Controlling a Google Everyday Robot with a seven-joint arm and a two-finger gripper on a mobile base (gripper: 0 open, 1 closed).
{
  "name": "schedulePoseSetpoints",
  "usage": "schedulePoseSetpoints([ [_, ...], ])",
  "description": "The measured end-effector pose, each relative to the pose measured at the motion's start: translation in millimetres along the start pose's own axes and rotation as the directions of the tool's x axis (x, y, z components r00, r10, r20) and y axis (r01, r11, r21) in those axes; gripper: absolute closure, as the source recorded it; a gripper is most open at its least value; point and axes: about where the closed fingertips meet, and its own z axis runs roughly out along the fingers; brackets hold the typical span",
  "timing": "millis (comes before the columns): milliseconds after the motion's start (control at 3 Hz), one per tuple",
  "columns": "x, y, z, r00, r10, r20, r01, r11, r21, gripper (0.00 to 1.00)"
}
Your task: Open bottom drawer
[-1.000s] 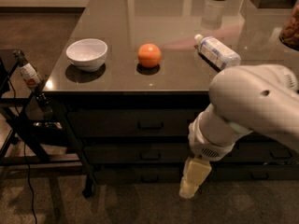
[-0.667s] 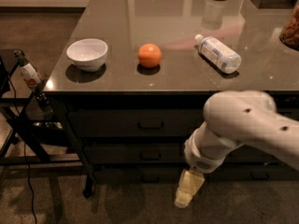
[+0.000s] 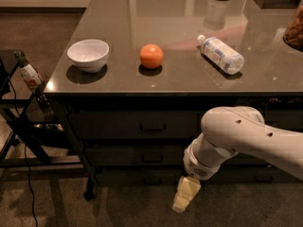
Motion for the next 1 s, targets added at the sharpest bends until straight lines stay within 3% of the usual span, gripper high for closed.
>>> schedulePoseSetpoints([
  [333,5.9,2.7,13.9,1.000,0.016,0.017,-0.015,0.9995,-0.028,0.00],
  [667,26.7,1.1,67.3,0.997,0.068,0.025,-0.066,0.9952,-0.073,0.00],
  [1000,37.6,-14.6,112.7,0.992,0.115,0.056,-0.109,0.9900,-0.089,0.00],
])
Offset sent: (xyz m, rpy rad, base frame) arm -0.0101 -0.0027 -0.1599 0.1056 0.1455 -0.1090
